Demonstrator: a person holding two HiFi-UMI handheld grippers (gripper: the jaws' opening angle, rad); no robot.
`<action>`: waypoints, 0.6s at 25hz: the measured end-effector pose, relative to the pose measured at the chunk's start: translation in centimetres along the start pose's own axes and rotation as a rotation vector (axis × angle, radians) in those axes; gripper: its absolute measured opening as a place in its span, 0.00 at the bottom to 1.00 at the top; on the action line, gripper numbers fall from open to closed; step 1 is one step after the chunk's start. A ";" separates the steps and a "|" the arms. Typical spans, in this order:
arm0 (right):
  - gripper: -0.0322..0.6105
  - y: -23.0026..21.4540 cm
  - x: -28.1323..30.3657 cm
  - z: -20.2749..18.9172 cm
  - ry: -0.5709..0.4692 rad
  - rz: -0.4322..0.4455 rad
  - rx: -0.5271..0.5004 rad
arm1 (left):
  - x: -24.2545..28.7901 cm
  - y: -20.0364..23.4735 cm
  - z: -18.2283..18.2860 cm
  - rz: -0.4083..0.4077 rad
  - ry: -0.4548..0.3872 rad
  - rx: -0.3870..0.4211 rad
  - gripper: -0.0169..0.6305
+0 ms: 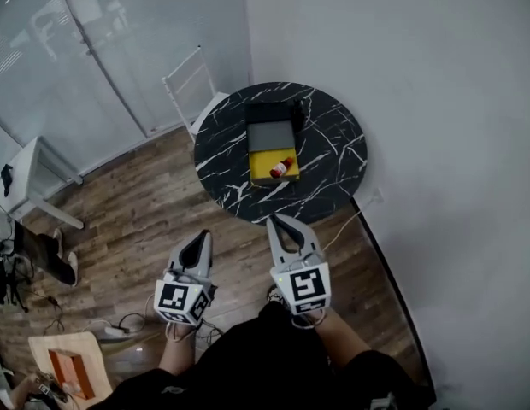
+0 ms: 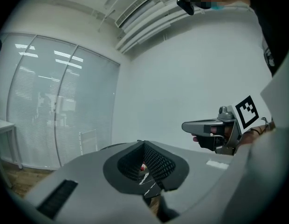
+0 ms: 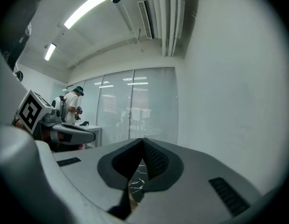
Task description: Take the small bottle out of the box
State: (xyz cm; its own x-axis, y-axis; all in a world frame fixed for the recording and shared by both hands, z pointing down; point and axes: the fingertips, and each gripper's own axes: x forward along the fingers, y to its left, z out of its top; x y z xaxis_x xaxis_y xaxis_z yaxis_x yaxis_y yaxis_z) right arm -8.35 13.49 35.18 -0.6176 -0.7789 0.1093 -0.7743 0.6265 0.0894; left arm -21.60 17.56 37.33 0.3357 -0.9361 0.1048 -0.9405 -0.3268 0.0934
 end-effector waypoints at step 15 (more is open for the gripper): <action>0.04 -6.1 7.4 -3.8 0.117 -0.059 0.006 | 11.4 2.8 -2.9 -0.152 0.178 0.018 0.02</action>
State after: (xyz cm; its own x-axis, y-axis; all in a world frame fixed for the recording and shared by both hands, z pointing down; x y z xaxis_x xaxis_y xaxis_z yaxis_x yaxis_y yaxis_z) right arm -7.65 4.02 39.19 -0.5511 -0.8054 0.2184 -0.8099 0.5793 0.0927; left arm -20.24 6.35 41.61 0.4762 -0.8388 0.2638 -0.8786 -0.4661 0.1039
